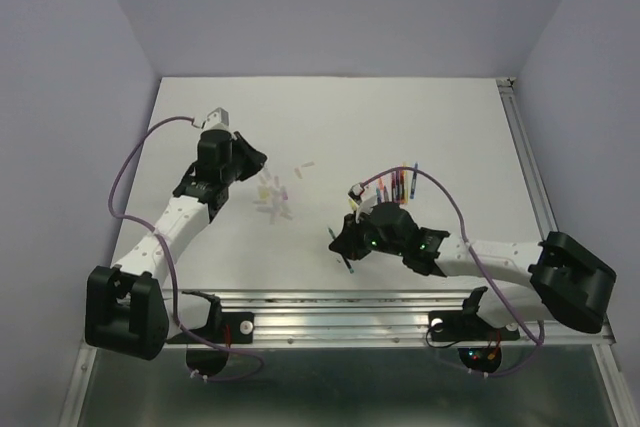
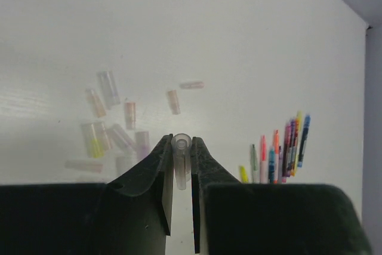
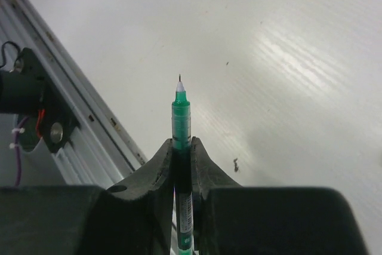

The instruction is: Open the pen caps

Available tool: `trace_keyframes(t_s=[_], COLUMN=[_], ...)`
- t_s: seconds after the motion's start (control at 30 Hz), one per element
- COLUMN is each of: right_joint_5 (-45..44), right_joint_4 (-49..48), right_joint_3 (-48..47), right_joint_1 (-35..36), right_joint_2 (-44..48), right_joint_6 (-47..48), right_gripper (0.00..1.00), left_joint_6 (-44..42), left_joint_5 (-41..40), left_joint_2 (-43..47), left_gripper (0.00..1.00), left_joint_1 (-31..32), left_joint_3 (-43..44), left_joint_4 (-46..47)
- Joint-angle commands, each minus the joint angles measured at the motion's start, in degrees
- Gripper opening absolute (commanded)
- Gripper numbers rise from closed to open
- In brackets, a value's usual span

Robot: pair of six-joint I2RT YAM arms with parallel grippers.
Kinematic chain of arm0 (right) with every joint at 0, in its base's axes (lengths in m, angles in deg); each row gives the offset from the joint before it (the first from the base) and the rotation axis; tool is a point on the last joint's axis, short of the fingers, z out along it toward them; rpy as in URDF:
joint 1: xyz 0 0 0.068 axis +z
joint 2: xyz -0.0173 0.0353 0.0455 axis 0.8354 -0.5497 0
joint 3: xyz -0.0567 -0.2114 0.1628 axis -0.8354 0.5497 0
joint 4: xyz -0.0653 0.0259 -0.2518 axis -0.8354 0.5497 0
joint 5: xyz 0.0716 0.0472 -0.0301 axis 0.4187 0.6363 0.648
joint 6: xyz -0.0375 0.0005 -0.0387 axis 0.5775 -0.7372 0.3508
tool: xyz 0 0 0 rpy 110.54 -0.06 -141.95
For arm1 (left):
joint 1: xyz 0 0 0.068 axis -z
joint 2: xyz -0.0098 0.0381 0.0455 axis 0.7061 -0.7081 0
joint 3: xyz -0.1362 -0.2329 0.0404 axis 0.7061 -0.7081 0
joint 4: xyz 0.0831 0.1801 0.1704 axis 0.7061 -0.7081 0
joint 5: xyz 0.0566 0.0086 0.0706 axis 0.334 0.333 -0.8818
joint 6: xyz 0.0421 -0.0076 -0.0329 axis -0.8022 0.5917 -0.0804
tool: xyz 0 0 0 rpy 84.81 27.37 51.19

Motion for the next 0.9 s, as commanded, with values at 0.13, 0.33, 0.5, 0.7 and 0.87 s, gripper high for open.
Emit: trace_keyframes(t_s=[0.13,0.33,0.5,0.7,0.87], right_joint_5=[-13.59,-21.68,-25.38,-25.73,-25.91], right_joint_4=[10.27,16.78,20.75,20.84,20.13], right_joint_3=[-17.87,-27.03,-30.81,-30.29,-29.14], right_joint_1=[-3.40,-4.19,-4.81,-6.66,-7.27], right_joint_2=[-15.82,-25.23,-28.75,-29.90,-30.25], right_joint_6=[6.06,9.14,10.72,10.90,10.81], right_gripper=[0.02,0.04,0.07,0.12,0.17], left_joint_6=[1.27,1.81,0.49,-0.22,-0.57], left_joint_5=[-7.70,-12.46,-12.91,-12.21,-12.20], left_joint_2=[1.38,-5.11,-10.74,-14.00,-16.10], left_gripper=[0.00,0.00,0.00,0.00,0.03], left_joint_1=[0.17,0.17,0.00,-0.09,-0.18], left_joint_3=[-6.77,-3.78,-2.20,-0.62,0.09], left_joint_4=[-8.16,-13.35,-13.44,-12.56,-11.95])
